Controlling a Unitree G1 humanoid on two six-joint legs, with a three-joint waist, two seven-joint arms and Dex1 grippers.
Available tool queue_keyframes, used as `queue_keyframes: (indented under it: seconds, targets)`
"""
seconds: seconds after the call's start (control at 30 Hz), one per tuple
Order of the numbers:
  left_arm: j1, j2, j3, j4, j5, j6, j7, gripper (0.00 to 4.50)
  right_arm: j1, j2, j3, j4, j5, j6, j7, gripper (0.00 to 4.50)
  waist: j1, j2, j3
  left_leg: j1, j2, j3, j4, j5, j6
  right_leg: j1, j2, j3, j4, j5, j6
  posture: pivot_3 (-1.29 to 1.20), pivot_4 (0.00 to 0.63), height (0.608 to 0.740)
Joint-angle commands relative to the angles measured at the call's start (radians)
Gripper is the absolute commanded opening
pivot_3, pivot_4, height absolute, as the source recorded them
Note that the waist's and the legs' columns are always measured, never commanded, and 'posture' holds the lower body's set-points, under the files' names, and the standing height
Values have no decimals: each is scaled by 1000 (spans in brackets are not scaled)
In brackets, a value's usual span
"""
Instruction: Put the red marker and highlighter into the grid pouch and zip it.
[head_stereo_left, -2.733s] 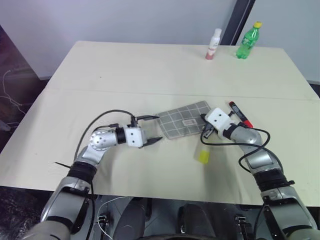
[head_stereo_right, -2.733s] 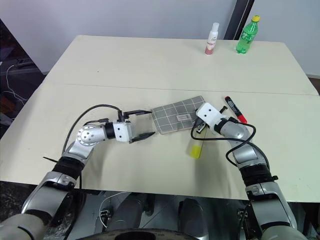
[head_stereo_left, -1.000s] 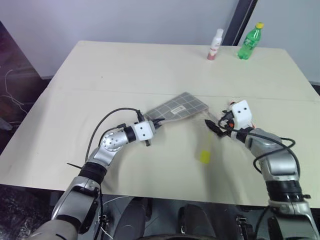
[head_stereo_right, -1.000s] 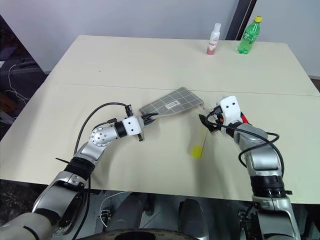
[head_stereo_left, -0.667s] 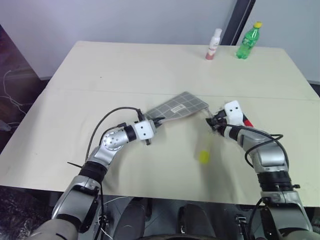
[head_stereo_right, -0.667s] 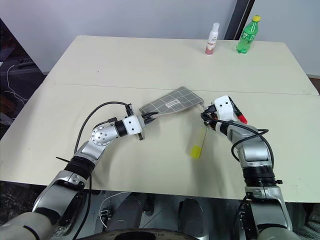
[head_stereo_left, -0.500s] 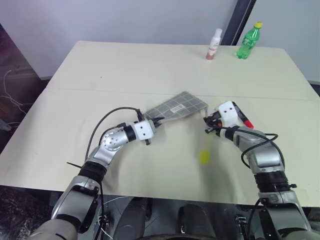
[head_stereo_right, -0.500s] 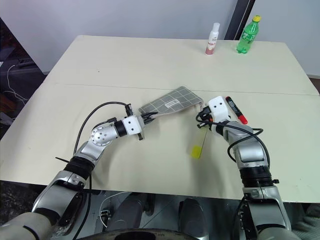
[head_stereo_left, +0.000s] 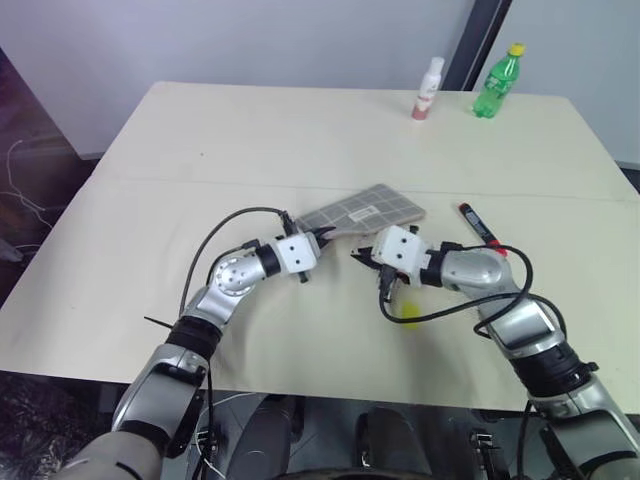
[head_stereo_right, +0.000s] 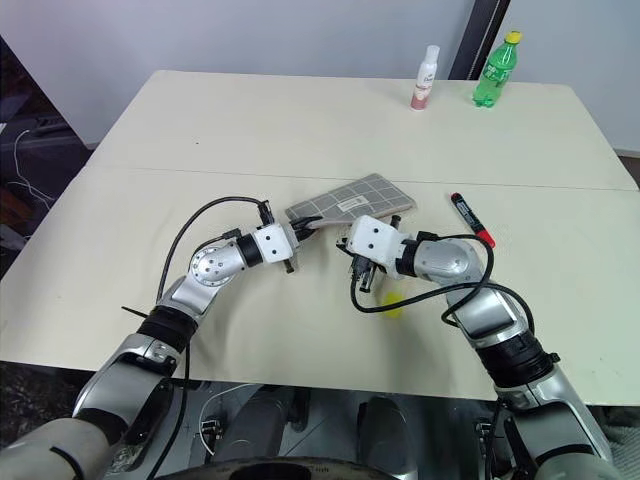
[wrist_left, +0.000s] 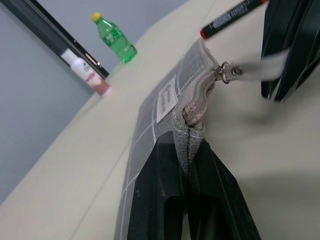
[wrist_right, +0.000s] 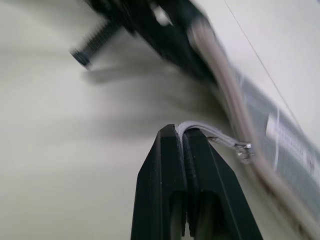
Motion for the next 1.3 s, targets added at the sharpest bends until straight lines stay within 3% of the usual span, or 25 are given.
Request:
queue_keyframes:
  seconds: [0.03,0.23,0.47,0.57,0.8,0.9,1.03,1.2,1.3]
  targets:
    - [-31,-11,-14,3,18,-16,24,0,-25,-10,20,-62,-2,-83,52,38,2,0,0,0,0,0,0,0,0,0,0,0,0,0,0,0,150,740]
    - [-36,-17,-30,15,40,-30,42,0,-58,14,16,-50,-1,-117,73,38,0,0,0,0,0,0,1,0,0,0,0,0,0,0,0,0,150,740]
    - [-17,3,-26,-7,31,-40,39,0,3,-22,-41,-73,-16,-110,44,38,2,0,0,0,0,0,0,0,0,0,0,0,0,0,0,0,150,740]
    - [-1,26,-18,-20,14,-58,25,0,113,-71,-105,-104,0,-106,33,819,4,0,0,0,0,0,0,0,-1,1,0,0,0,0,0,0,150,740]
    - [-2,45,-8,-19,14,-73,51,0,326,-21,-318,-284,129,24,-98,4340,-1,0,0,0,0,0,0,0,-1,1,-1,0,0,0,0,0,150,740]
    - [-9,42,-6,-12,7,-80,54,0,429,59,-436,-403,195,146,-227,4432,5,-1,0,0,1,-1,0,0,-1,1,-1,0,0,0,0,0,150,740]
    - [-18,37,-6,-3,-2,-94,49,0,536,107,-446,-537,183,388,-358,4432,8,-1,0,0,0,-1,-1,0,-1,0,-3,0,-1,0,0,0,150,740]
    - [-33,31,-11,39,1,-103,42,0,539,225,-459,-637,201,738,-537,4432,1,0,-1,0,0,-1,-2,0,-1,0,-2,1,-1,0,-1,0,150,740]
    - [-37,26,-13,48,1,-110,39,0,517,259,-459,-658,225,854,-568,4432,1,0,-1,0,0,-1,-3,0,-1,-1,-3,1,-1,-1,-1,0,150,740]
